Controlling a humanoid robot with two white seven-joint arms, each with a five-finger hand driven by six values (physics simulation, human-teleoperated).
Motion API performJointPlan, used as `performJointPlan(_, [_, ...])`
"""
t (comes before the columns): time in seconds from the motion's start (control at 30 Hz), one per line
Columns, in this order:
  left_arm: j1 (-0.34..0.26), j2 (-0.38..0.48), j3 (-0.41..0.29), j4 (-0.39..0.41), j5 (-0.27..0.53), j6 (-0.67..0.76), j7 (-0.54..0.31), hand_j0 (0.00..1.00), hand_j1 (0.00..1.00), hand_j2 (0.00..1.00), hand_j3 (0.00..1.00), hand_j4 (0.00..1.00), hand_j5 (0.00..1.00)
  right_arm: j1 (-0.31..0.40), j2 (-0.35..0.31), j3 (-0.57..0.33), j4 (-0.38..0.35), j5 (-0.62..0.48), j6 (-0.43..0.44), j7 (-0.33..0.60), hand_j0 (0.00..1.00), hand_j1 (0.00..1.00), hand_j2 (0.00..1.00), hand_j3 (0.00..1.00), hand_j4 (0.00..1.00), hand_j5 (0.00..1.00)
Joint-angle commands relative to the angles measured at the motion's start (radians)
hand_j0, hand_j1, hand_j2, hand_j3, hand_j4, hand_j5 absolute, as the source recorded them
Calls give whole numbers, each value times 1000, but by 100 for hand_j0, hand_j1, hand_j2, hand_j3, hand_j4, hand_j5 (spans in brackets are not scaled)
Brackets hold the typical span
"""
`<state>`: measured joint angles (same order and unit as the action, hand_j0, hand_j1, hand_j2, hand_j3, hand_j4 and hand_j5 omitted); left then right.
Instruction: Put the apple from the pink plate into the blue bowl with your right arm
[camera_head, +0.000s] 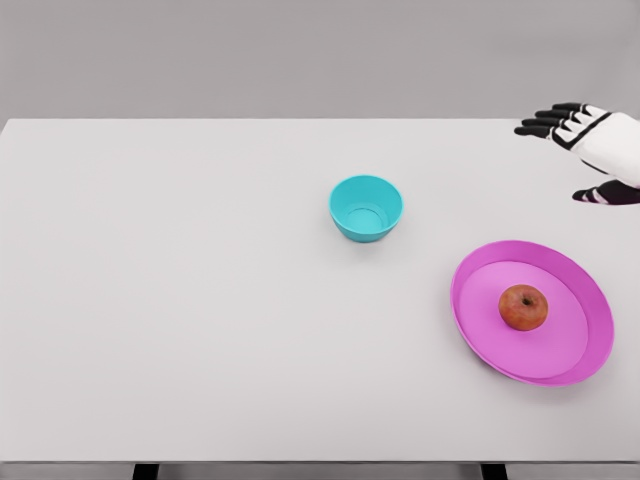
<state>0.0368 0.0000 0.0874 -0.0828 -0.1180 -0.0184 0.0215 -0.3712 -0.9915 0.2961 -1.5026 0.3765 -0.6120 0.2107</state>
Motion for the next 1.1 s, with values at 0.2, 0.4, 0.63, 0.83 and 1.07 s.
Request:
performJointPlan(0.2, [0, 0, 0, 0, 0, 0, 0, 100, 100, 100, 100, 100, 100, 18, -52, 6, -73, -8, 1, -1, 100, 100, 100, 100, 100, 100])
performJointPlan(0.4, [0, 0, 0, 0, 0, 0, 0, 100, 100, 100, 100, 100, 100, 100, -161, 1, -148, -8, 1, 160, 100, 100, 100, 100, 100, 100])
performJointPlan(0.63, [0, 0, 0, 0, 0, 0, 0, 100, 100, 100, 100, 100, 100, 193, -179, 5, -206, -7, 1, 214, 100, 100, 100, 100, 100, 100])
performJointPlan(0.83, [0, 0, 0, 0, 0, 0, 0, 100, 100, 100, 100, 100, 100, 215, -142, 43, -192, -7, 1, 248, 100, 100, 100, 100, 100, 100])
performJointPlan(1.07, [0, 0, 0, 0, 0, 0, 0, 100, 100, 100, 100, 100, 100, 215, -111, 69, -160, 1, 1, 259, 100, 100, 100, 100, 100, 100])
